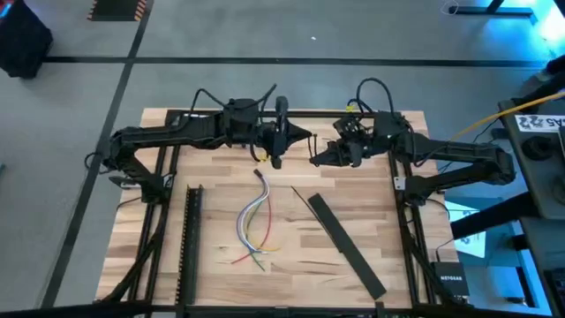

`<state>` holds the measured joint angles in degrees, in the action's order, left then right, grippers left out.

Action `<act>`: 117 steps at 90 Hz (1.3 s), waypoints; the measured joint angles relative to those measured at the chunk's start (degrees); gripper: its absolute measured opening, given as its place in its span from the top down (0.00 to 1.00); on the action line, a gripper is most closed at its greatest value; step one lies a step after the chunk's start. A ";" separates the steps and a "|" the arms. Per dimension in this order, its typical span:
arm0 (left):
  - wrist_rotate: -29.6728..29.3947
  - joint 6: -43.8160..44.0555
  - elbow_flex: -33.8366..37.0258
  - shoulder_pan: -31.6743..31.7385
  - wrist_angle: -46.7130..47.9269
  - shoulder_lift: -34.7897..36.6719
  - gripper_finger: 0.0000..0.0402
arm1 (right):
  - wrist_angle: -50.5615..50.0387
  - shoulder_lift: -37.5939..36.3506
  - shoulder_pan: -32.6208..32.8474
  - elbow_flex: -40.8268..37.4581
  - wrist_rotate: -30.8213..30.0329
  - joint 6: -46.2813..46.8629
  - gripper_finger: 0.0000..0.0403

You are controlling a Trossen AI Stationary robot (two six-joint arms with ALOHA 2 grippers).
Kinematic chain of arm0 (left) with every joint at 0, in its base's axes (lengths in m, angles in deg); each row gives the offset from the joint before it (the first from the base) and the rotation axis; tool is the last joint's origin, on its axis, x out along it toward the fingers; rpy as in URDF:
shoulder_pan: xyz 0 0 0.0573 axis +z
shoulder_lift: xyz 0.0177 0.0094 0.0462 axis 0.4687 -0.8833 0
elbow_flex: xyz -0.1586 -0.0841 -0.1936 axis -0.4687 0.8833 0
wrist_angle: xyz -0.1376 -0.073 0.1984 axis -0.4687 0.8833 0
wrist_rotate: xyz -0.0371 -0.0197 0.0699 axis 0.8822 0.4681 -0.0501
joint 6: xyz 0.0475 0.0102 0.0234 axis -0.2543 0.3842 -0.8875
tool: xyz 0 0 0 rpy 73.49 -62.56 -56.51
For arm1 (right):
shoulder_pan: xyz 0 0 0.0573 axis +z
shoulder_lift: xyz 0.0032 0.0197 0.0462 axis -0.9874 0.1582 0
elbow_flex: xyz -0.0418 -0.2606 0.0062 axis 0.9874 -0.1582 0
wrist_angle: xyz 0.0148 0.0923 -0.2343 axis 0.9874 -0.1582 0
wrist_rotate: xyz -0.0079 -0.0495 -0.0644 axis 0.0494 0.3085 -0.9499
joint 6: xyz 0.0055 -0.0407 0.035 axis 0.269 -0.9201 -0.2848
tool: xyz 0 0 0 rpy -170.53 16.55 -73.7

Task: Ziptie cables
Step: Insert the left black zip tie tail into the locking head

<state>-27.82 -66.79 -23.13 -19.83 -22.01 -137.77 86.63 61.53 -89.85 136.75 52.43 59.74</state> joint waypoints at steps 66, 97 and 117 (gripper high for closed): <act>0.25 3.01 -0.02 -0.67 0.08 0.04 1.00 | -5.06 0.94 -0.04 -0.04 -0.05 -0.71 1.00; -4.87 -4.59 -0.02 -1.83 1.88 0.09 1.00 | -5.18 1.21 1.45 -0.04 -0.73 4.84 1.00; -7.21 -6.74 -0.02 -1.81 4.61 0.09 1.00 | -5.63 1.16 3.04 -0.04 -2.14 14.49 1.00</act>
<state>-35.04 -73.53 -23.15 -21.65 -17.39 -137.68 81.01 62.68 -86.80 136.70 50.29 74.22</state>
